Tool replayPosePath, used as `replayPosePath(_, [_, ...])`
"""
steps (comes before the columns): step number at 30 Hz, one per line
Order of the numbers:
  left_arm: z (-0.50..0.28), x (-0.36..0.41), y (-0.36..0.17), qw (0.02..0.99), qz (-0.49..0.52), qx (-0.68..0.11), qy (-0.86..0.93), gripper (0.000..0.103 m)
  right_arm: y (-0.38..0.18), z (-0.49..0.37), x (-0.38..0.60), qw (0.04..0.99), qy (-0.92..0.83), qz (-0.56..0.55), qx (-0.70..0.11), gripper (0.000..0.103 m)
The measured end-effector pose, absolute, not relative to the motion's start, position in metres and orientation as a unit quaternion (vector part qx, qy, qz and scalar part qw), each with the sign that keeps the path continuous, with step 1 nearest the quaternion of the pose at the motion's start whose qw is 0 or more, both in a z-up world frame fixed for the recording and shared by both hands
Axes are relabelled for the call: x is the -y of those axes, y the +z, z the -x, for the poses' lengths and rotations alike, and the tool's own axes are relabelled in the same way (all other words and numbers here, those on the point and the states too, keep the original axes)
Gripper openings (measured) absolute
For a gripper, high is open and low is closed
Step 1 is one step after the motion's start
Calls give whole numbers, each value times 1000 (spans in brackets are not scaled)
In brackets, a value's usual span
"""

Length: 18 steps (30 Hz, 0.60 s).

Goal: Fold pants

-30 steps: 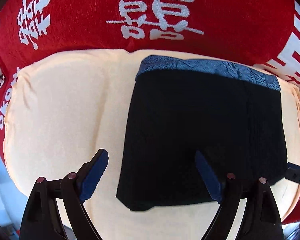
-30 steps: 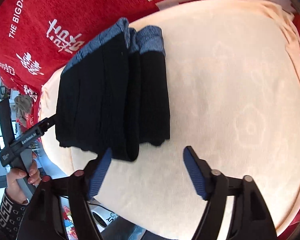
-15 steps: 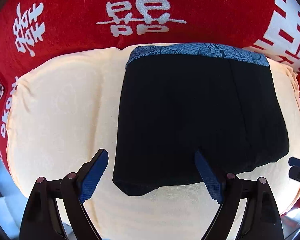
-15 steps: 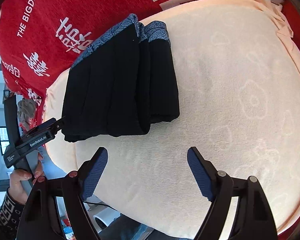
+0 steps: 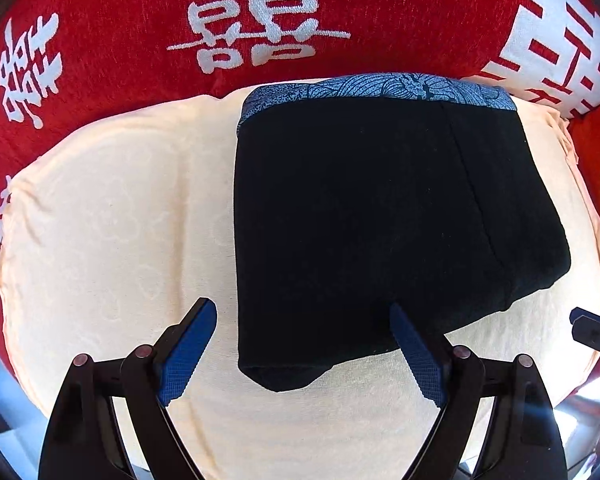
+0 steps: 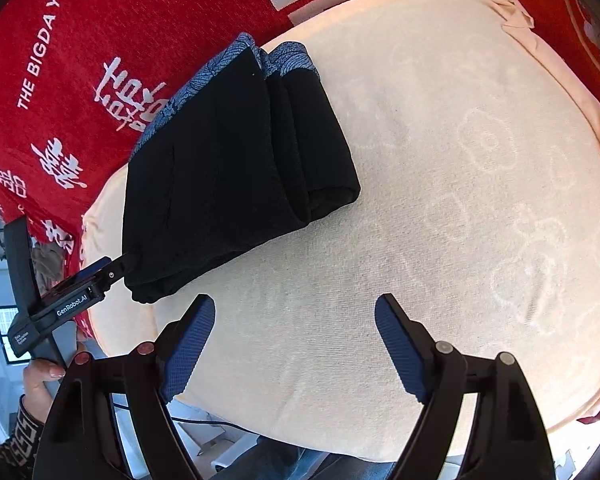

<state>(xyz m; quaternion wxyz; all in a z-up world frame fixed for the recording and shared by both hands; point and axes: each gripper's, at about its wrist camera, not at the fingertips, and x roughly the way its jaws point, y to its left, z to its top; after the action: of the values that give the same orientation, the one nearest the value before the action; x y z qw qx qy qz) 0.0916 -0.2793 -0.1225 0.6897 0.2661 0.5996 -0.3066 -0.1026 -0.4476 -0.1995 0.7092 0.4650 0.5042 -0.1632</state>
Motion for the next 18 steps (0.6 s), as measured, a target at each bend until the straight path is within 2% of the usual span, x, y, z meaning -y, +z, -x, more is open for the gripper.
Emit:
replayPosePath(13, [-118, 273, -118, 677, -252, -593, -356, 89, -196, 90, 438, 704, -199, -465, -499, 86])
replayPosePath(18, [-147, 267, -119, 667, -190, -605, -391, 89, -194, 77, 451, 717, -174, -461, -492, 87])
